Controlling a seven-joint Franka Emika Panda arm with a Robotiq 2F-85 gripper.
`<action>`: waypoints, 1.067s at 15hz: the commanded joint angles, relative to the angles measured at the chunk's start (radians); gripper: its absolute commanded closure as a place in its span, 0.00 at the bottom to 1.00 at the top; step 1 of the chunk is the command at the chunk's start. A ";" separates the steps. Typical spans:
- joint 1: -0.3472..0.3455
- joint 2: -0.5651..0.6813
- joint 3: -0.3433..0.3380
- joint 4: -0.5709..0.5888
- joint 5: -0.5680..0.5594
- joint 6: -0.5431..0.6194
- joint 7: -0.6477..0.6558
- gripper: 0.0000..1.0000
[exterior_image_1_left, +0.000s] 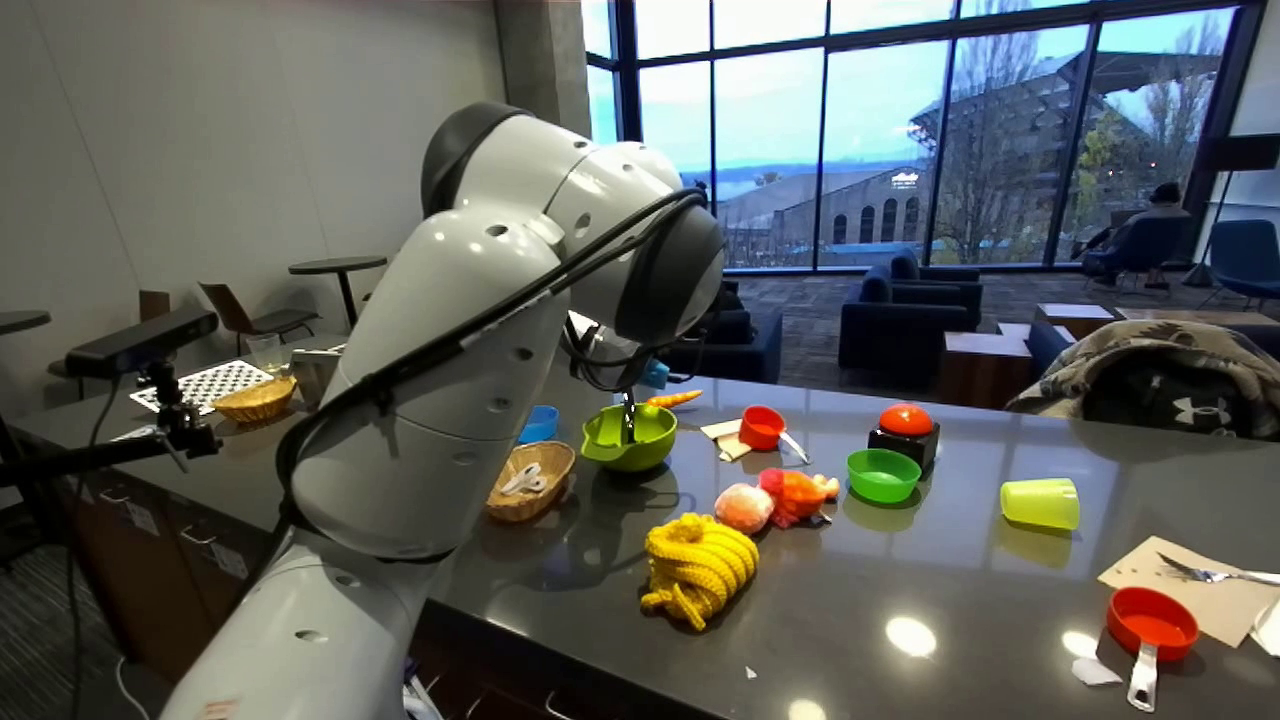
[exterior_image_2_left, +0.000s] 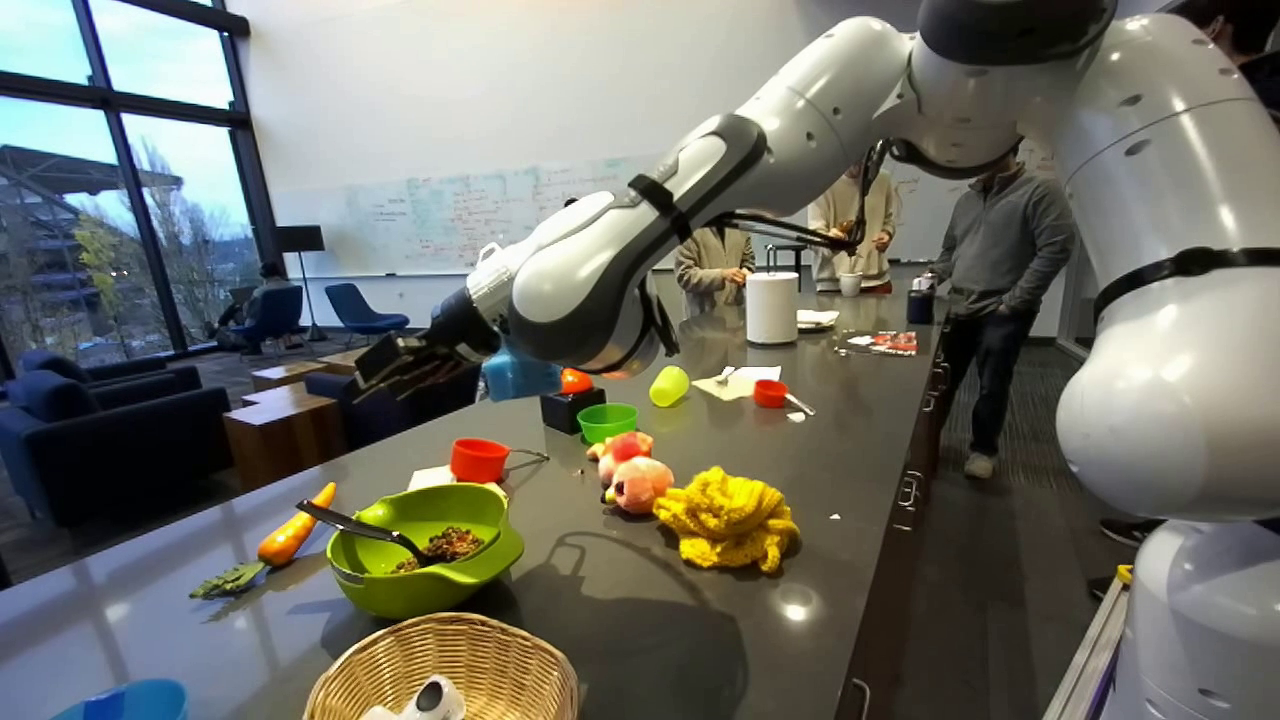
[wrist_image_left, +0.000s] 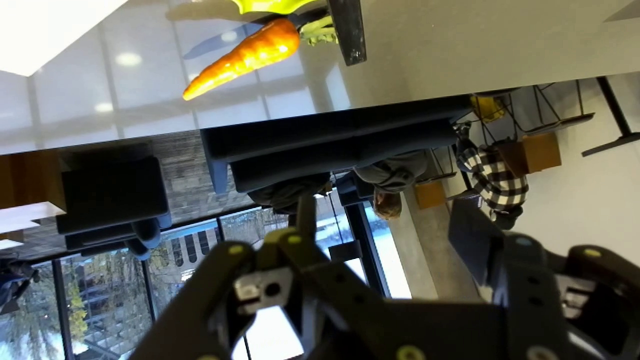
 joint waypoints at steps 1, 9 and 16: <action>-0.024 -0.015 0.029 0.005 0.015 -0.039 0.026 0.01; -0.227 -0.270 0.188 0.040 0.120 -0.583 0.136 0.00; -0.500 -0.443 0.387 0.151 0.107 -1.127 0.108 0.00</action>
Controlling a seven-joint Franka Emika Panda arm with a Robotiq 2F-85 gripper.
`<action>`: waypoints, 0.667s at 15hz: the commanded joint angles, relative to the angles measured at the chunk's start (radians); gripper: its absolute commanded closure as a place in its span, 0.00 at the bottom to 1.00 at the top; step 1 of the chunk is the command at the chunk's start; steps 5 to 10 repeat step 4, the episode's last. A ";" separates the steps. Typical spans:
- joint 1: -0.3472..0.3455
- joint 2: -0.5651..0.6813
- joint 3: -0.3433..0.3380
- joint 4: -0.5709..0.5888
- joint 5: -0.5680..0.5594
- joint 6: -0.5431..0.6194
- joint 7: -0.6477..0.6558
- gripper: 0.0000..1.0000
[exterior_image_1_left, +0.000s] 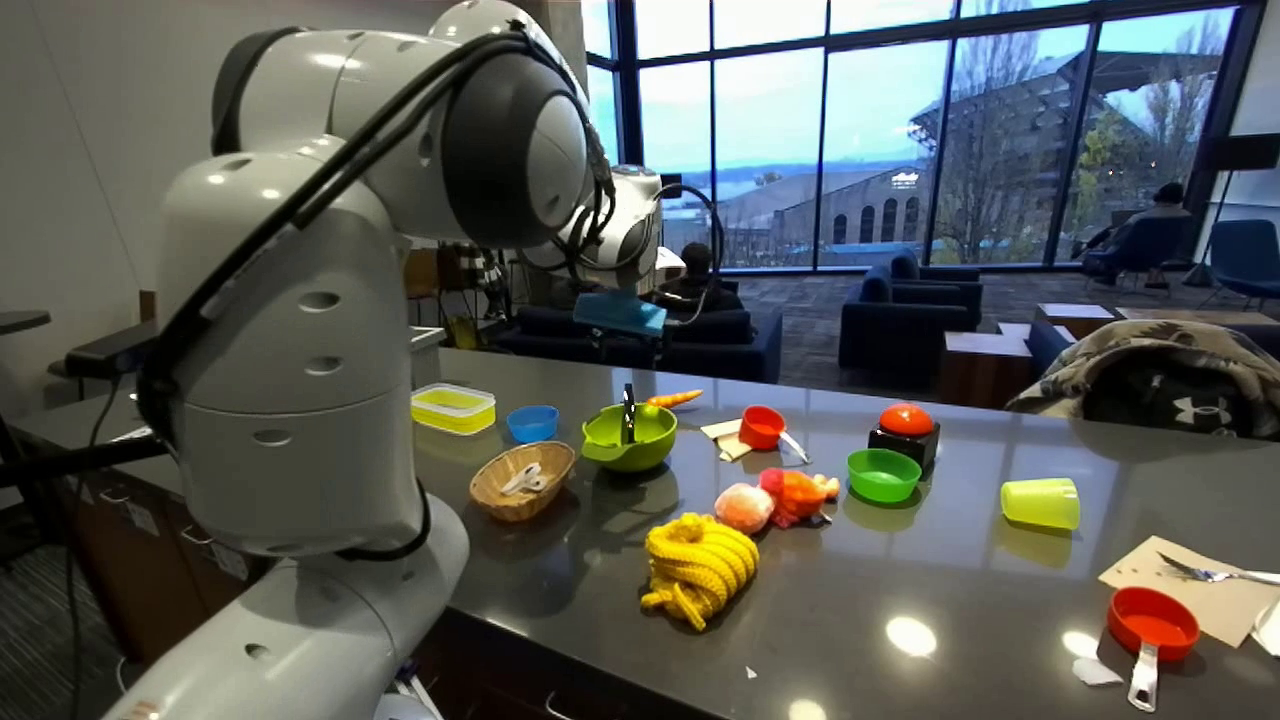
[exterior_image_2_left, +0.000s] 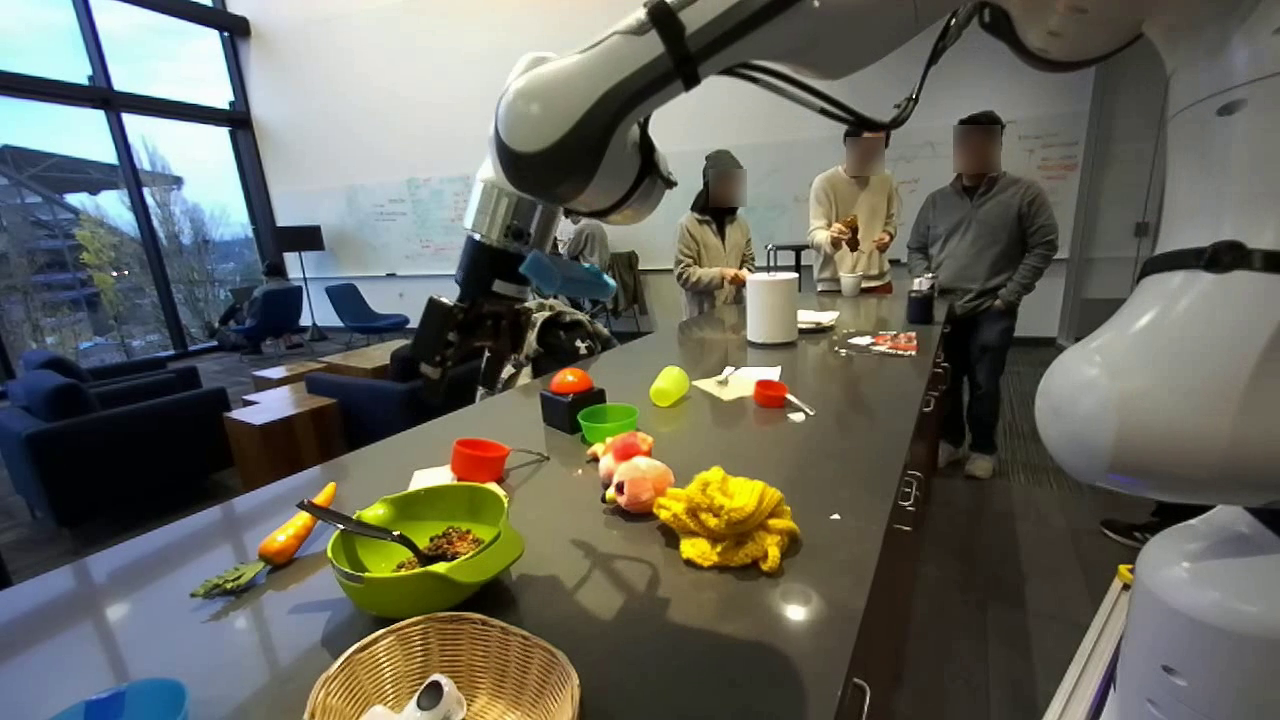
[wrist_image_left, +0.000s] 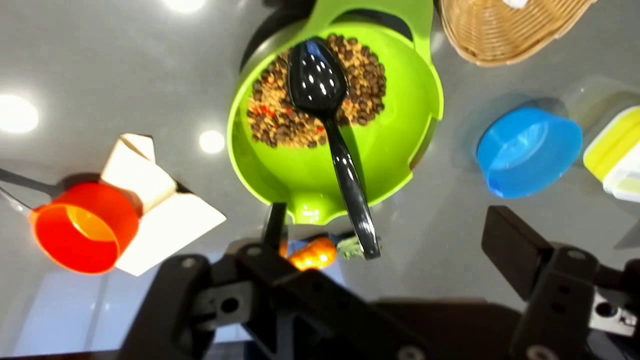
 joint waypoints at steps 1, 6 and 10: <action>-0.150 -0.121 0.080 0.051 -0.010 -0.229 0.001 0.00; -0.121 -0.095 0.052 0.044 -0.009 -0.194 -0.003 0.00; -0.121 -0.095 0.052 0.044 -0.009 -0.194 -0.003 0.00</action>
